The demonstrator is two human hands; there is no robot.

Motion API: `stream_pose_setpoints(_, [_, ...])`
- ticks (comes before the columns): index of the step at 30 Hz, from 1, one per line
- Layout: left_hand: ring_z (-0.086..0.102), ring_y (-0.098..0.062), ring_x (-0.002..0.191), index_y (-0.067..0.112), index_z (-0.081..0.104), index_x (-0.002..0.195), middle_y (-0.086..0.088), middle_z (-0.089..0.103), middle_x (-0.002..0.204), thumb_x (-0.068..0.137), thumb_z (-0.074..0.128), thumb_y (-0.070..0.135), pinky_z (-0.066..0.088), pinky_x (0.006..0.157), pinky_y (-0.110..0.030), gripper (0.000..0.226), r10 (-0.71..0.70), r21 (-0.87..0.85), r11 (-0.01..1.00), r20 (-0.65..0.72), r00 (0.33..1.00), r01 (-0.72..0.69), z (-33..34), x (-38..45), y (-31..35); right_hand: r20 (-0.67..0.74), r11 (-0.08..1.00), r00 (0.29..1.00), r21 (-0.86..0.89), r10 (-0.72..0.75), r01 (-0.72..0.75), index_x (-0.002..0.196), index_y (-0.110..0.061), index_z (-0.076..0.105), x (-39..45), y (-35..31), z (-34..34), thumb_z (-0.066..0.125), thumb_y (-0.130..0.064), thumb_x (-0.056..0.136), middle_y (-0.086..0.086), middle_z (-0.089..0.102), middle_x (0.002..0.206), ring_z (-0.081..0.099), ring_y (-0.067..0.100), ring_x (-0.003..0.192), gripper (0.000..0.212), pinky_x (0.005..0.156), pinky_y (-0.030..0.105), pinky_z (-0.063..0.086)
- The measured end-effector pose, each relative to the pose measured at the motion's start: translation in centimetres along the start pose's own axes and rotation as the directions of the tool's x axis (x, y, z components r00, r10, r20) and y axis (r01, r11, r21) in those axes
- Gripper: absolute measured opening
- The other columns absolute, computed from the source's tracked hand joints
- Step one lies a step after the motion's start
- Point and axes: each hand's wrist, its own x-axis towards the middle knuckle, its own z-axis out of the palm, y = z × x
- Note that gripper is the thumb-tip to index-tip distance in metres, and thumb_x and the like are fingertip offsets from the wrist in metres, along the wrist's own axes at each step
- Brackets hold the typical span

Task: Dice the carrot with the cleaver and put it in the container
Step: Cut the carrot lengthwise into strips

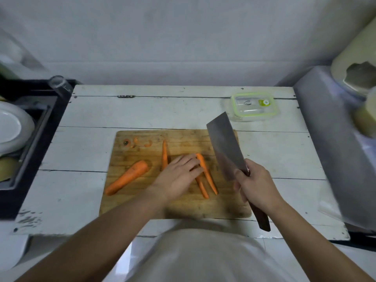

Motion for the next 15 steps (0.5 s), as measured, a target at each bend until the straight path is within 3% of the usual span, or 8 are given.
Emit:
stream_pose_setpoints(4, [0.04, -0.019, 0.14, 0.025, 0.057, 0.139, 0.003, 0.048, 0.15, 0.093, 0.059, 0.001, 0.034, 0.118, -0.037, 0.052, 0.046, 0.05, 0.997, 0.215, 0.975, -0.059, -2.2, 1.6, -1.5, -0.039, 0.999, 0.998, -0.01, 0.053, -0.053, 0.086, -0.018, 0.055, 0.3, 0.6, -0.6, 0.046, -0.013, 0.098, 0.006, 0.067, 0.063, 0.055, 0.022, 0.04, 0.016, 0.047, 0.033, 0.051])
stream_pose_setpoints(9, [0.05, -0.02, 0.126, 0.027, 0.062, 0.128, 0.003, 0.059, 0.131, 0.097, 0.058, 0.007, 0.037, 0.108, -0.033, 0.037, 0.004, 0.092, 0.995, 0.232, 0.973, -0.026, -2.7, 1.5, -2.3, -0.049, 0.998, 0.996, -0.015, 0.068, -0.069, 0.087, -0.018, 0.054, 0.2, 1.3, -0.8, 0.047, -0.013, 0.099, 0.007, 0.068, 0.065, 0.055, 0.019, 0.04, 0.015, 0.046, 0.03, 0.048])
stream_pose_setpoints(12, [0.056, -0.014, 0.112, 0.027, 0.065, 0.117, 0.009, 0.059, 0.115, 0.102, 0.055, 0.021, 0.044, 0.099, -0.031, 0.019, -0.146, -0.111, 0.978, 0.222, 0.964, 0.174, -3.9, 0.8, -1.2, -0.046, 0.998, 0.996, -0.007, 0.07, -0.07, 0.087, -0.017, 0.055, 0.0, 1.5, -0.7, 0.047, -0.013, 0.099, 0.008, 0.067, 0.066, 0.054, 0.019, 0.039, 0.015, 0.044, 0.028, 0.048])
stream_pose_setpoints(15, [0.059, -0.006, 0.097, 0.032, 0.066, 0.104, 0.015, 0.059, 0.105, 0.1, 0.062, 0.026, 0.053, 0.087, -0.031, 0.008, -0.367, -0.311, 0.825, 0.342, 0.865, 0.472, -5.4, -1.3, 0.3, -0.053, 0.998, 0.997, -0.005, 0.065, -0.065, 0.087, -0.017, 0.054, 0.0, 1.5, -0.7, 0.046, -0.013, 0.099, 0.008, 0.067, 0.065, 0.055, 0.022, 0.04, 0.015, 0.046, 0.031, 0.049])
